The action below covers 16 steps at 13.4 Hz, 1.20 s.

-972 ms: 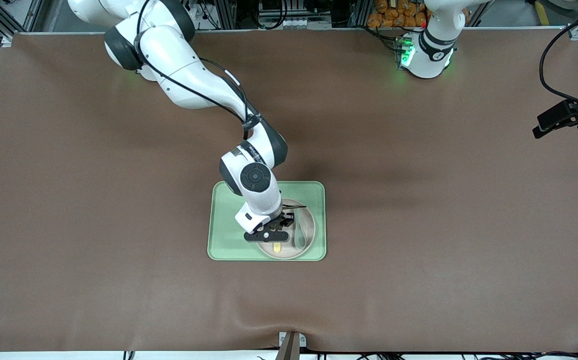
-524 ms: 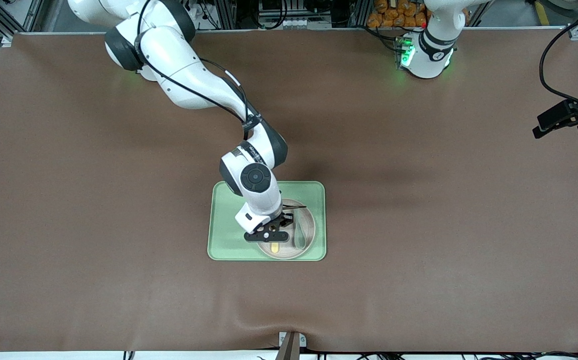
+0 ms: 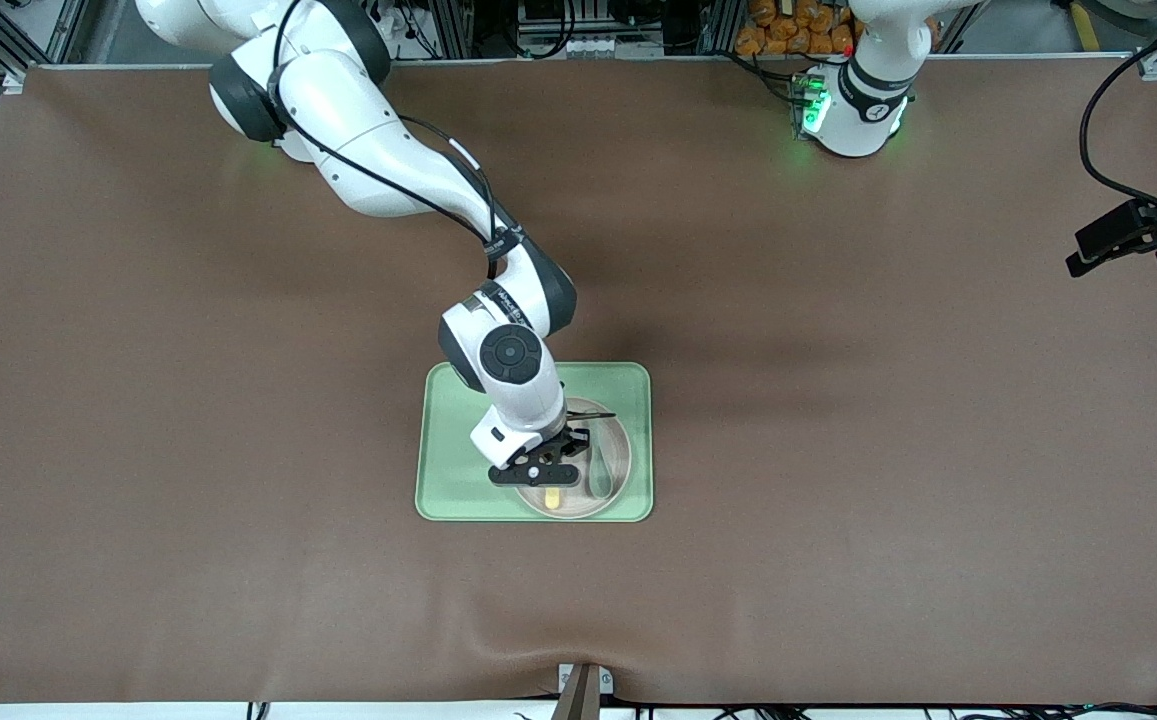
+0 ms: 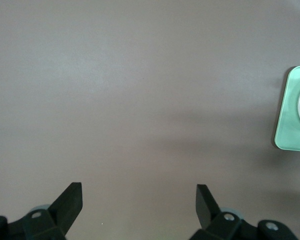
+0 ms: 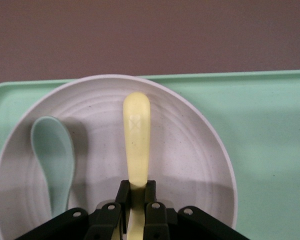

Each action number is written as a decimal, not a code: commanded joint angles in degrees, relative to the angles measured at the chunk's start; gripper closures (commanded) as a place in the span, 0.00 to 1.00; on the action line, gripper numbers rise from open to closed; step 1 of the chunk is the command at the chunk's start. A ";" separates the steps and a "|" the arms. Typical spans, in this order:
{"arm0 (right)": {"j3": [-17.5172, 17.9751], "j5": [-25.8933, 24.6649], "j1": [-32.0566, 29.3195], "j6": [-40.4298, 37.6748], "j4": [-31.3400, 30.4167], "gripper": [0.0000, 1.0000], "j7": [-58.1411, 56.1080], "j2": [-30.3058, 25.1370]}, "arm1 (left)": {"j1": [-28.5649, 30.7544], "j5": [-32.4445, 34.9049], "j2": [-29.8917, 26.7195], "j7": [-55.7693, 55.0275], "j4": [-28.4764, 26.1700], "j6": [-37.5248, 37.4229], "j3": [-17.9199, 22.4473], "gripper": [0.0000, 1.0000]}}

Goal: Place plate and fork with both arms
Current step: 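Lift the fork and move it beside the plate on the tray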

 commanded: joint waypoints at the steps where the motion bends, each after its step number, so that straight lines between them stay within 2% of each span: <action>1: 4.38 1.43 -5.41 -2.20 0.62 1.00 -2.19 -2.96 | 0.18 0.25 -0.75 1.18 -0.08 -0.22 -0.21 0.00; 5: 6.58 1.52 -11.39 -6.59 -0.43 1.00 -10.89 -5.43 | 0.10 0.25 -0.58 1.09 0.01 -0.22 -0.30 0.00; 8: 9.92 0.82 -17.02 -7.48 -7.53 1.00 -16.35 -8.41 | 0.10 0.25 -0.66 1.09 -0.08 -0.22 -0.30 0.00; 13: 10.37 0.38 -18.35 0.50 -22.20 1.00 -16.63 -14.73 | 0.18 0.25 -0.66 1.18 -0.08 -0.22 -0.21 0.00; 16: 10.37 0.38 -18.35 4.46 -28.01 1.00 -16.54 -17.21 | 0.27 0.25 -0.84 1.09 0.01 -0.57 -0.21 0.00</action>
